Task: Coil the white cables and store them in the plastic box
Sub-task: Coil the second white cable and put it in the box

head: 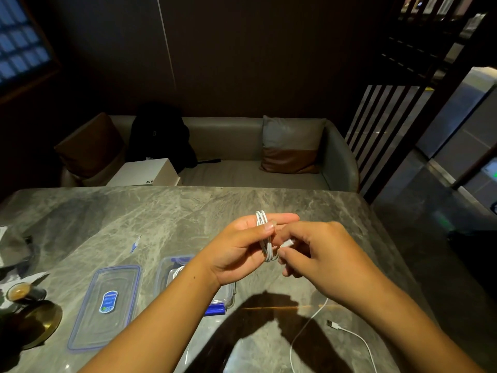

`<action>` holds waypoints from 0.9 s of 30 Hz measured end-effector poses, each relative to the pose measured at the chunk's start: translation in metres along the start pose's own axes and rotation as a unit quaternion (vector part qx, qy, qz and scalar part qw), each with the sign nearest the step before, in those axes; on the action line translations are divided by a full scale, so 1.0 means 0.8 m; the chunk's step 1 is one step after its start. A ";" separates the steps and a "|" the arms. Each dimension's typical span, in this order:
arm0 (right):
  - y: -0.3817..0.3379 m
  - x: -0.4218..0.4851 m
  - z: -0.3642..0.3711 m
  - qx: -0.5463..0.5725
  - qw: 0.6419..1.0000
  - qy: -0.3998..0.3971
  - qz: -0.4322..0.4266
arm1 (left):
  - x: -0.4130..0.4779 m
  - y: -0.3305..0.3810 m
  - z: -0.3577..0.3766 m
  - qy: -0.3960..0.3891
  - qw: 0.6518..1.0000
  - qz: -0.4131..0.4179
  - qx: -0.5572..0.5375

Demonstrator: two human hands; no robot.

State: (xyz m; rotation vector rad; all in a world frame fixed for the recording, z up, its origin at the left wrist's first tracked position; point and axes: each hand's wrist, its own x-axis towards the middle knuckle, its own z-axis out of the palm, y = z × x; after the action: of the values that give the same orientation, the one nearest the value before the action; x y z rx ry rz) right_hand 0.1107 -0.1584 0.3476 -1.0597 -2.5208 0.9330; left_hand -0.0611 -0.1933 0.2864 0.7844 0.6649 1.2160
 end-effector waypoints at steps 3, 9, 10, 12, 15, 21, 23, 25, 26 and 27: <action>0.000 0.006 -0.004 -0.007 1.000 0.025 -0.009 | -0.001 0.001 0.005 -0.004 1.000 -0.003 -0.010; 0.004 0.017 -0.011 -0.170 0.979 0.059 -0.092 | -0.004 0.002 0.012 -0.024 0.998 -0.037 -0.034; 0.004 0.019 -0.012 -0.192 0.974 0.058 -0.109 | -0.005 0.001 0.010 -0.026 0.998 -0.042 -0.035; 0.007 0.021 -0.016 -0.198 0.970 0.057 -0.127 | -0.007 0.000 0.007 -0.039 0.997 -0.053 -0.030; 0.019 0.029 -0.025 -0.125 0.985 0.023 -0.120 | -0.009 0.000 0.011 -0.095 0.992 -0.079 -0.015; 0.030 0.036 -0.028 0.144 0.974 -0.141 -0.102 | -0.007 0.001 0.022 -0.175 0.979 -0.104 -0.015; 0.032 0.036 -0.025 0.176 0.967 -0.152 -0.106 | -0.006 0.001 0.021 -0.184 0.977 -0.105 -0.020; 0.035 0.037 -0.023 0.197 0.963 -0.145 -0.110 | -0.005 -0.001 0.018 -0.190 0.974 -0.113 -0.053; 0.037 0.037 -0.022 0.205 0.962 -0.141 -0.111 | -0.004 -0.002 0.017 -0.192 0.971 -0.122 -0.074; 0.039 0.038 -0.021 0.211 0.962 -0.137 -0.107 | -0.002 -0.003 0.017 -0.195 0.968 -0.130 -0.087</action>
State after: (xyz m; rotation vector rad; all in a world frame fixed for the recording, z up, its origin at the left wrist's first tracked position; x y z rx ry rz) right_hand 0.1139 -0.1129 0.3399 -0.5471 -2.4083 1.5456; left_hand -0.0496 -0.1978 0.2921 0.7346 0.3193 0.8350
